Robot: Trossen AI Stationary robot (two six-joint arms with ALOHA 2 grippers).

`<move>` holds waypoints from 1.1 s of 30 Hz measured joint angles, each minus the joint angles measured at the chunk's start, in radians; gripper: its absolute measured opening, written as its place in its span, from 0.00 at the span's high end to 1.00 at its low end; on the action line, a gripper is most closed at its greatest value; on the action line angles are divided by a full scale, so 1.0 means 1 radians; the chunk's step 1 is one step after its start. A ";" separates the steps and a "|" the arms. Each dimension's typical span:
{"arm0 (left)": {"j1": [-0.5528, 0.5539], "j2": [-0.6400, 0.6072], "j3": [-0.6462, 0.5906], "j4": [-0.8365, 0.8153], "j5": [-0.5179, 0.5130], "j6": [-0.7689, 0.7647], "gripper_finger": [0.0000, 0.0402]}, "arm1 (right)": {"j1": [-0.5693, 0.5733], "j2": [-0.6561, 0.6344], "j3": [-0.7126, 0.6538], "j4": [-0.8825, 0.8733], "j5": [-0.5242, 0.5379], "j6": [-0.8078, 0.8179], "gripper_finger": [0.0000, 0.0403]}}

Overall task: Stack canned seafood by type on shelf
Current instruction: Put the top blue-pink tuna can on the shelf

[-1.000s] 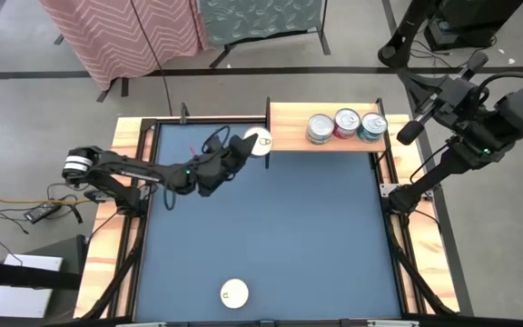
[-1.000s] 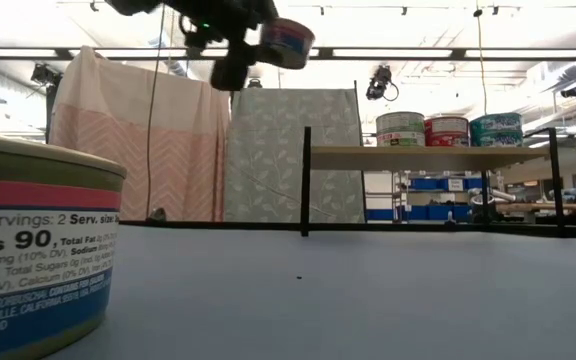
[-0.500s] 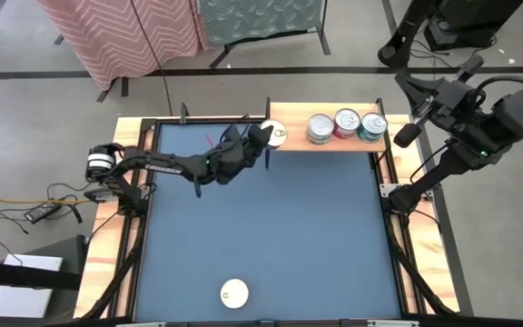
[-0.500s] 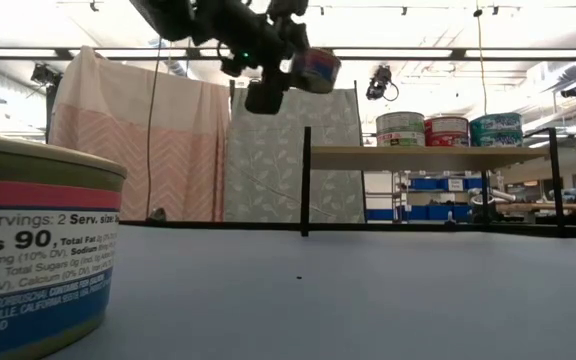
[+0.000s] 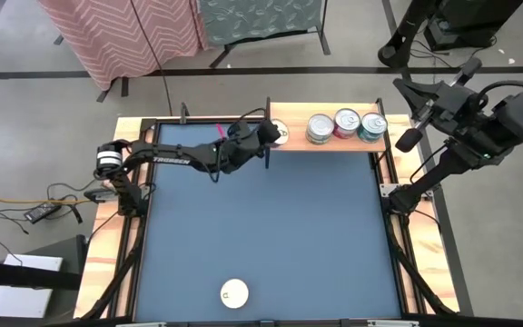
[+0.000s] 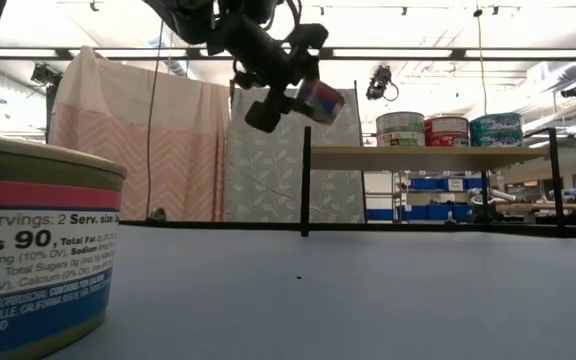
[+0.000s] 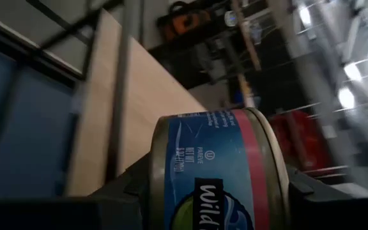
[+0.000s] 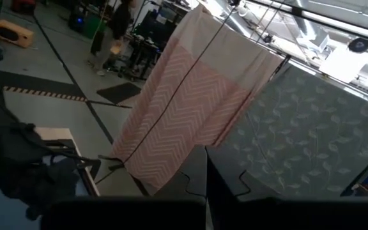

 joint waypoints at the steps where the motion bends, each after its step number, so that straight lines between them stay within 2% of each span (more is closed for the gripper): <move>1: 0.006 0.001 0.014 -0.045 0.000 0.009 0.54 | 0.005 0.000 0.000 0.000 0.004 0.000 0.98; 5: 0.023 0.000 0.055 -0.147 0.004 0.024 0.54 | 0.019 0.000 0.000 0.000 0.006 0.000 0.98; 11: 0.044 0.031 0.095 -0.128 0.060 0.043 0.54 | 0.033 0.000 0.000 0.000 0.006 0.000 0.98; 19: 0.043 0.135 0.188 -0.119 0.136 0.031 0.54 | 0.033 0.000 0.000 -0.005 0.008 0.004 0.98; 33: 0.055 0.160 0.209 -0.153 0.141 0.023 0.54 | 0.033 0.000 0.000 -0.015 0.009 0.005 0.98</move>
